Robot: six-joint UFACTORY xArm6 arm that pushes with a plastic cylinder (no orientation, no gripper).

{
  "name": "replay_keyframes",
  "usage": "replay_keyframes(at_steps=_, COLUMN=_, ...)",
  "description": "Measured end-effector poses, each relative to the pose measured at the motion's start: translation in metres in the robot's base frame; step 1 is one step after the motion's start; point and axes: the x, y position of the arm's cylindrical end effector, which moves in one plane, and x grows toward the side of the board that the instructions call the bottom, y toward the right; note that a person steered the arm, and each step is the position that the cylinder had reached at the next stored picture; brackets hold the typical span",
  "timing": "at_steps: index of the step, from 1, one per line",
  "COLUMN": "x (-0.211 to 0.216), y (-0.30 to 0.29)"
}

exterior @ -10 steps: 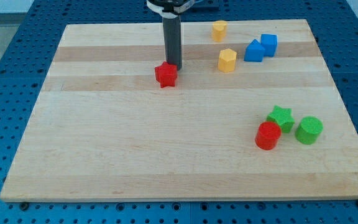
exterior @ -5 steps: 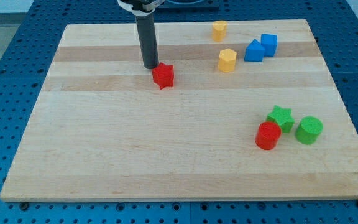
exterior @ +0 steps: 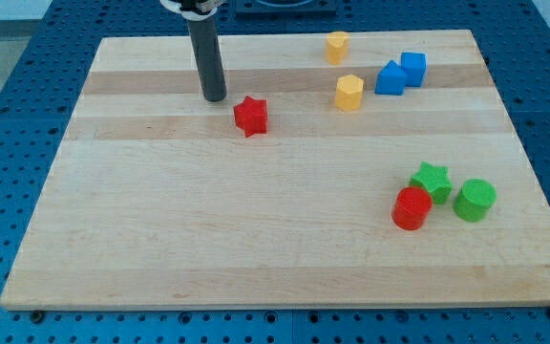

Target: Move the red star diagonally to the yellow hexagon

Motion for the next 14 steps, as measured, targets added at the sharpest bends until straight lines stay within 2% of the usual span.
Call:
replay_keyframes(at_steps=6, x=0.007, y=0.001)
replay_keyframes(at_steps=9, x=0.014, y=0.022)
replay_keyframes(at_steps=12, x=-0.008, y=0.042)
replay_keyframes(at_steps=14, x=0.001, y=0.076)
